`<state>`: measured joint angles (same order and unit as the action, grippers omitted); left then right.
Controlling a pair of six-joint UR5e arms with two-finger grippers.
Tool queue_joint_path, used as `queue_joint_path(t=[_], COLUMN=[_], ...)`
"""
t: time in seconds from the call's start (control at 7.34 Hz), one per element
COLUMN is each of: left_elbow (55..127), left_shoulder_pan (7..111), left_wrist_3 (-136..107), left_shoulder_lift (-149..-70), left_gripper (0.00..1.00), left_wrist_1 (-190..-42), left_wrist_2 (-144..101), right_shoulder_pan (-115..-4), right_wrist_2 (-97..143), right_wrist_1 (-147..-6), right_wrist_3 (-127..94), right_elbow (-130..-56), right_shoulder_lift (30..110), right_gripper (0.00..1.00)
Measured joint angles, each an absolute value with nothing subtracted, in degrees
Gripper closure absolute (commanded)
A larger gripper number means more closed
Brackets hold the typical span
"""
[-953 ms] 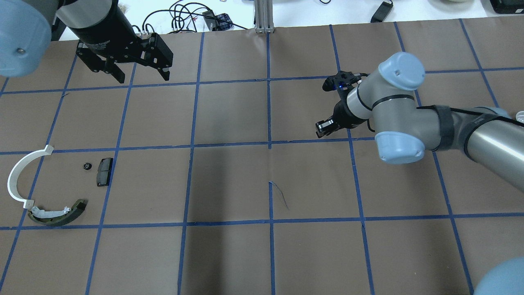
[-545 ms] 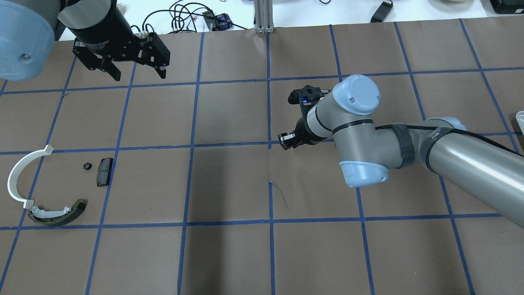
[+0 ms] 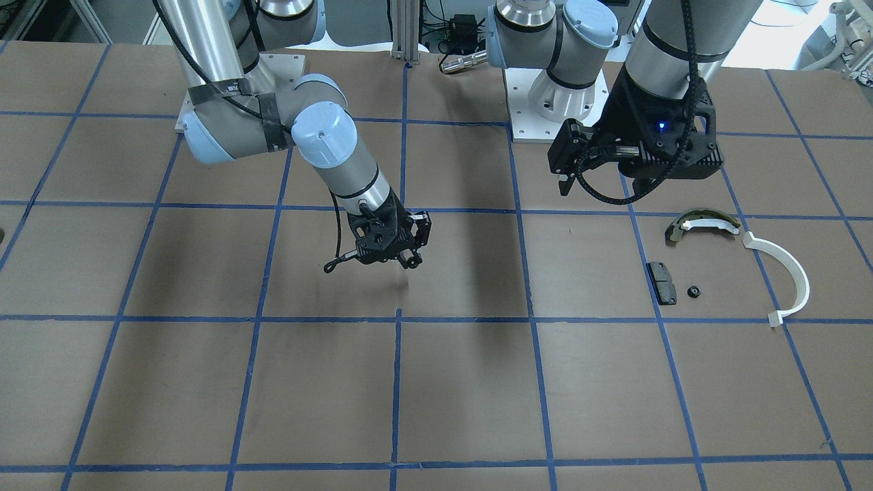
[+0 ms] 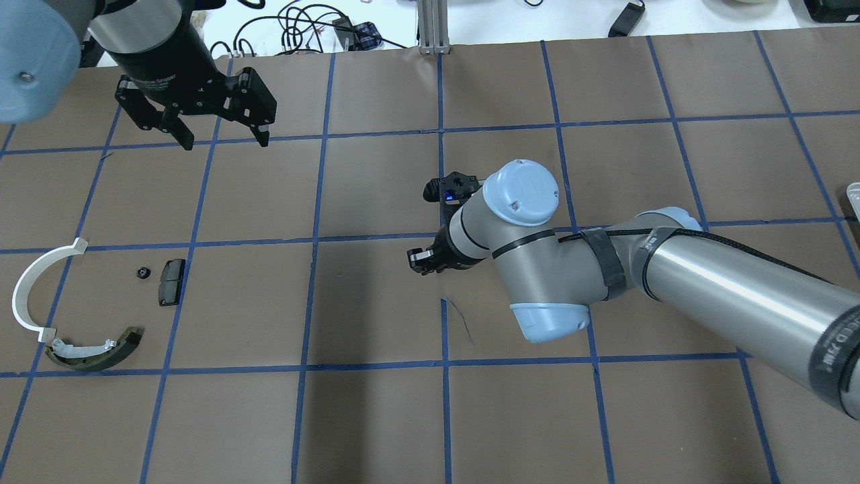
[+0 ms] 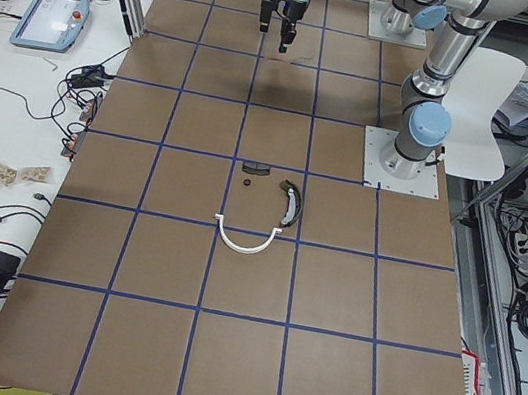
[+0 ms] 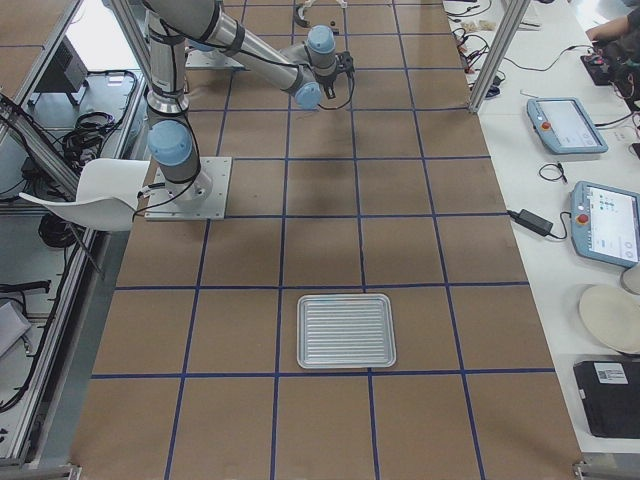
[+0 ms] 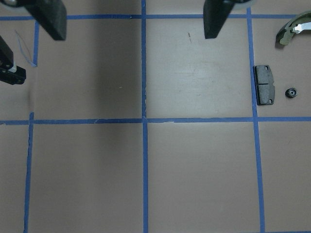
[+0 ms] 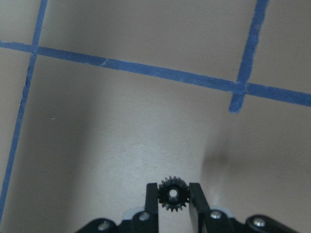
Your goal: Place bearing gear from tray to pile
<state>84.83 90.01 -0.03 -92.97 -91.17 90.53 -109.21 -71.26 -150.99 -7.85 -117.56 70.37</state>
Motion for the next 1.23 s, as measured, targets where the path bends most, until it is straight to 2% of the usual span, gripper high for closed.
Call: queue_joint_path(t=[0.14,0.27,0.82,1.23], left_elbow=[85.05,85.4,89.35,99.03], left_shoulder_pan=[90.0,89.98,91.47,101.32], left_wrist_3=[0.15,0.34,-1.19,-14.53], left_shoulder_lift=[-92.84,-92.79,-94.63,-98.21], left_gripper=[0.0,0.0,0.0,0.0], left_wrist_1=[-91.25,-91.25,-90.98,-82.19], left_wrist_2=[90.46,90.17,89.43,89.39], right_shoulder_pan=[-109.82,-110.05,-108.85,-99.14], right_wrist_2=[-71.22,-71.24,-76.05,-77.61], right_wrist_1=[-153.01,-154.24,-154.44,-138.08], right_wrist_3=[-8.41,-8.71,-8.88,-7.87], right_elbow=[-117.43,-117.35,-115.29,-108.85], right_shoulder_lift=[68.76,67.81,68.15,72.38], right_gripper=[0.19,0.0,0.0,0.0])
